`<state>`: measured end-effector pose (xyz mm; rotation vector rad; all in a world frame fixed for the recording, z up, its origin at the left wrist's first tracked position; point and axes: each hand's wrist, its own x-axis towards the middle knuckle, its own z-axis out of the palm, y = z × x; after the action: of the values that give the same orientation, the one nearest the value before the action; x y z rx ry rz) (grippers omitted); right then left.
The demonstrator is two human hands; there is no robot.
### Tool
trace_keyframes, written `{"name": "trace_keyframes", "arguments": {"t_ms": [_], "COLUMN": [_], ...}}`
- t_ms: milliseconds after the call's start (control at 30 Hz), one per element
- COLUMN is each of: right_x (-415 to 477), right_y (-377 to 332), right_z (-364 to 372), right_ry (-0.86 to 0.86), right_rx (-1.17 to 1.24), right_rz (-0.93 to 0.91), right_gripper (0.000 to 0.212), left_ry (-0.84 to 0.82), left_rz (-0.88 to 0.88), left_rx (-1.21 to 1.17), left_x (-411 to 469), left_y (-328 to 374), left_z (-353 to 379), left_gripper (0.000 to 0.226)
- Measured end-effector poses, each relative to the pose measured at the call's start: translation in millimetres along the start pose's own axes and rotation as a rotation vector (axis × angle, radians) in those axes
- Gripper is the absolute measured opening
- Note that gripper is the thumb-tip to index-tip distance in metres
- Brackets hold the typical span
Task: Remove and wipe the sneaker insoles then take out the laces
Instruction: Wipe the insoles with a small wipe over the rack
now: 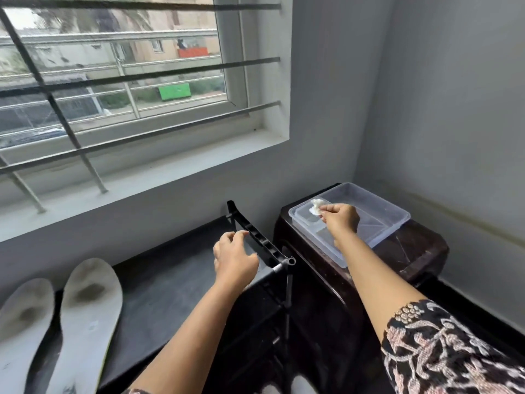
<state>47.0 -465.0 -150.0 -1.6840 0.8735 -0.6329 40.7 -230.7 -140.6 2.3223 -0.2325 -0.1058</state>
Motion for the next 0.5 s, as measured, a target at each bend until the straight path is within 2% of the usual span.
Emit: {"name": "trace_keyframes", "arguments": {"t_ms": [167, 333, 433, 500], "right_x": [14.3, 20.0, 19.7, 17.7], "right_y": [8.9, 24.2, 23.4, 19.6], "right_z": [27.4, 30.5, 28.7, 26.0], "right_ry": [-0.157, -0.165, -0.183, -0.155], "right_rx": [-0.299, -0.59, -0.656, -0.612], "right_rz": [-0.114, -0.135, -0.128, -0.143], "right_gripper": [0.016, 0.027, 0.027, 0.026], "left_ry": [-0.006, -0.027, -0.031, -0.035], "left_rz": [-0.011, -0.032, -0.029, -0.027], "left_rx": [-0.008, 0.01, 0.017, 0.017], "left_x": [15.1, 16.4, 15.1, 12.1], "left_y": [-10.0, -15.3, -14.0, -12.0], "left_z": [8.3, 15.1, 17.0, 17.0], "left_gripper": [0.05, 0.049, 0.048, 0.047]}}
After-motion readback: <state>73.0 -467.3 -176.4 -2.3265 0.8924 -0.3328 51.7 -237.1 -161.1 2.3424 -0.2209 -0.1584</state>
